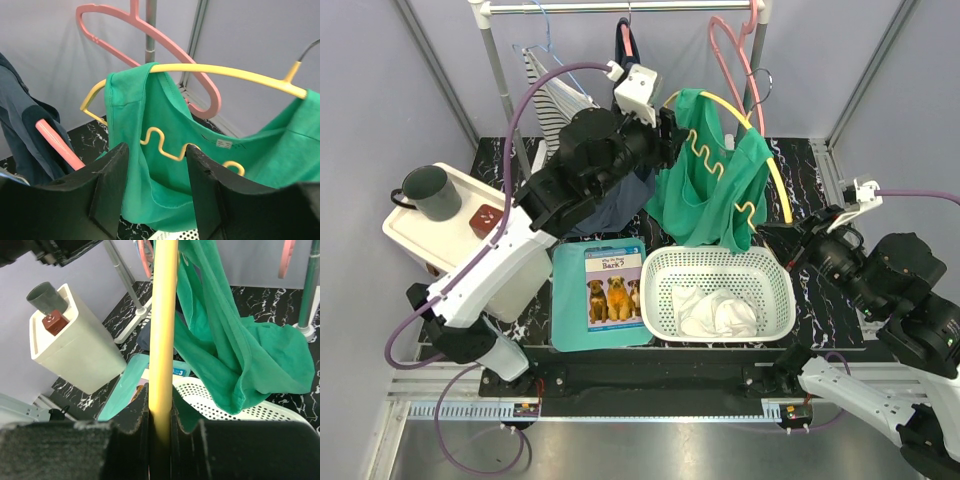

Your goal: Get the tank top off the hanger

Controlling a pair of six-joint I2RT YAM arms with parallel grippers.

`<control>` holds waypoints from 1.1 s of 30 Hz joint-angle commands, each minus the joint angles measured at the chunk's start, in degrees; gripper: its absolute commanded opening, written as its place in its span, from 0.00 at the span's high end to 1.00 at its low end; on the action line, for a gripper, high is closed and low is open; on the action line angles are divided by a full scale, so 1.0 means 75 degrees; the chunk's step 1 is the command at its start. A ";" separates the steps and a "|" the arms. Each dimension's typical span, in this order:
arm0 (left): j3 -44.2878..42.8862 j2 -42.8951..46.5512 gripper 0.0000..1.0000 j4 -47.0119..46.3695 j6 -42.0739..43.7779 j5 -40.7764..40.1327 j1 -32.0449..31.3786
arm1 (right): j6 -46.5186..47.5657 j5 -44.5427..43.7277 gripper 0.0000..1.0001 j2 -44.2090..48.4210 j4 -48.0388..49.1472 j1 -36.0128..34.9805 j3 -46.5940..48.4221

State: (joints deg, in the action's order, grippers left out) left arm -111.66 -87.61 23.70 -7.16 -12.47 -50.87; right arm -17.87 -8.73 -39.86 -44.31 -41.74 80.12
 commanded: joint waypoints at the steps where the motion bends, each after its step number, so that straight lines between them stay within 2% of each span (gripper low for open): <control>1: -0.0160 -0.0118 0.47 -0.0875 0.0497 -0.0365 0.0080 | -0.0219 0.0425 1.00 0.0146 0.0799 -0.0013 0.0181; 6: -0.0510 -0.0669 0.48 -0.0981 0.0743 -0.0938 0.0126 | -0.0383 0.0613 1.00 0.0251 0.0764 -0.0037 0.0087; 13: -0.0979 -0.1185 0.57 -0.0747 0.0451 -0.0845 0.0373 | -0.0512 0.0754 1.00 0.0462 0.0624 -0.0025 0.0076; 15: -0.1202 -0.1361 0.64 -0.0747 0.0474 -0.0787 0.0419 | -0.0570 0.0906 1.00 0.0498 0.0588 -0.0025 0.0064; 16: -0.1353 -0.1419 0.71 -0.0735 0.0486 -0.0763 0.0431 | -0.0582 0.0930 1.00 0.0556 0.0519 -0.0025 0.0064; 17: -0.1424 -0.1524 0.88 -0.0700 0.0509 -0.0775 0.0431 | -0.0606 0.0953 1.00 0.0603 0.0472 -0.0037 0.0064; 19: -0.1507 -0.1549 1.00 -0.0711 0.0521 -0.0880 0.0443 | -0.0617 0.0895 1.00 0.0790 0.0250 -0.0025 0.0017; 27: -0.1566 -0.1537 1.00 -0.0735 0.0603 -0.0916 0.0630 | -0.0711 0.0426 1.00 0.2100 -0.0911 -0.0025 -0.0498; 33: -0.1601 -0.1654 1.00 -0.0723 0.0533 -0.0799 0.0701 | -0.0571 0.0707 1.00 0.3237 -0.0680 -0.0025 -0.0803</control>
State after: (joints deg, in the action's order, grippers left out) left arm -120.84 -99.61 21.10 -3.40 -18.02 -46.13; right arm -22.85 -4.78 -20.62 -55.05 -41.74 74.56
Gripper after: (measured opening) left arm 0.020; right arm 0.182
